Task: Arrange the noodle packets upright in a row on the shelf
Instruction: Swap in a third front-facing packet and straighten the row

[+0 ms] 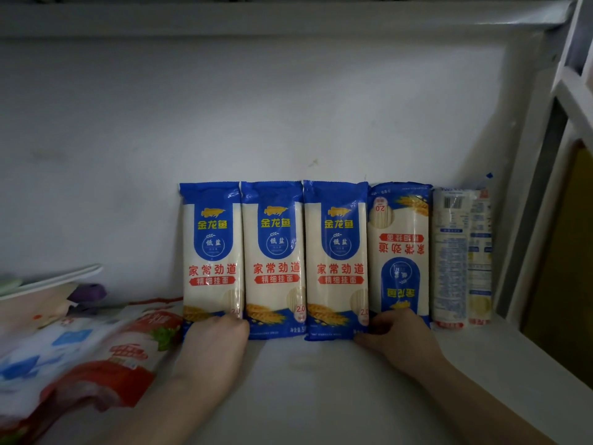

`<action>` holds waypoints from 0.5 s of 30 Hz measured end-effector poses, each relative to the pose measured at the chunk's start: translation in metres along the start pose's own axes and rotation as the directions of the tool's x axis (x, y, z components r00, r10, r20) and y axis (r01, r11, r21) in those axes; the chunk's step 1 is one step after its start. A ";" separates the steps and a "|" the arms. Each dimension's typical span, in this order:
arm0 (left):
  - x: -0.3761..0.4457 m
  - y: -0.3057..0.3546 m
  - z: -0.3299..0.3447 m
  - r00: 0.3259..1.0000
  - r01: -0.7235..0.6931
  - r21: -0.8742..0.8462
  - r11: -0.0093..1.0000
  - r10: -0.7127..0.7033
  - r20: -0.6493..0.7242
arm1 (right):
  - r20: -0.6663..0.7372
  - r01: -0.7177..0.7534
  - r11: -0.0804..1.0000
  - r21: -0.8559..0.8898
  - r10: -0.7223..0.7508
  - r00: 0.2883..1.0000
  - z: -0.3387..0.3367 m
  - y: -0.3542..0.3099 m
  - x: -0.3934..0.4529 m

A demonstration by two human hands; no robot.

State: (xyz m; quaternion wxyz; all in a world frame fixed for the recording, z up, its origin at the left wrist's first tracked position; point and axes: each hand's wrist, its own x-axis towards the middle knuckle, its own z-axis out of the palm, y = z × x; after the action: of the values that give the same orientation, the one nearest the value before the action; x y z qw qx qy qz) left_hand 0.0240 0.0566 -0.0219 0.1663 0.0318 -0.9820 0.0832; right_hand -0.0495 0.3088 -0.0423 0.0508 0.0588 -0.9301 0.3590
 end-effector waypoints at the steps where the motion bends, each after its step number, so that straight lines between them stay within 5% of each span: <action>1: 0.000 -0.002 0.001 1.000 -0.028 0.025 0.999 0.028 -0.001 | -0.002 -0.003 1.000 0.002 0.003 1.000 0.000 0.000 0.000; 3: 0.002 -0.001 0.002 0.994 -0.036 0.076 0.996 0.028 0.102 | -0.012 -0.009 1.000 0.006 0.009 1.000 0.001 0.000 0.001; 15: 0.008 -0.008 0.014 0.988 -0.136 0.064 0.989 0.140 -0.071 | -0.032 -0.005 1.000 -0.018 0.004 0.999 0.003 0.000 -0.001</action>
State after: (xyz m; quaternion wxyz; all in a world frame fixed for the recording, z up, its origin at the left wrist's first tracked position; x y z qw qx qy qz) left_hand 0.0127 0.0458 -0.0305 0.1960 -0.0345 -0.9720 0.1246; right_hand -0.0490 0.3071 -0.0451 0.0655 0.0504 -0.9325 0.3517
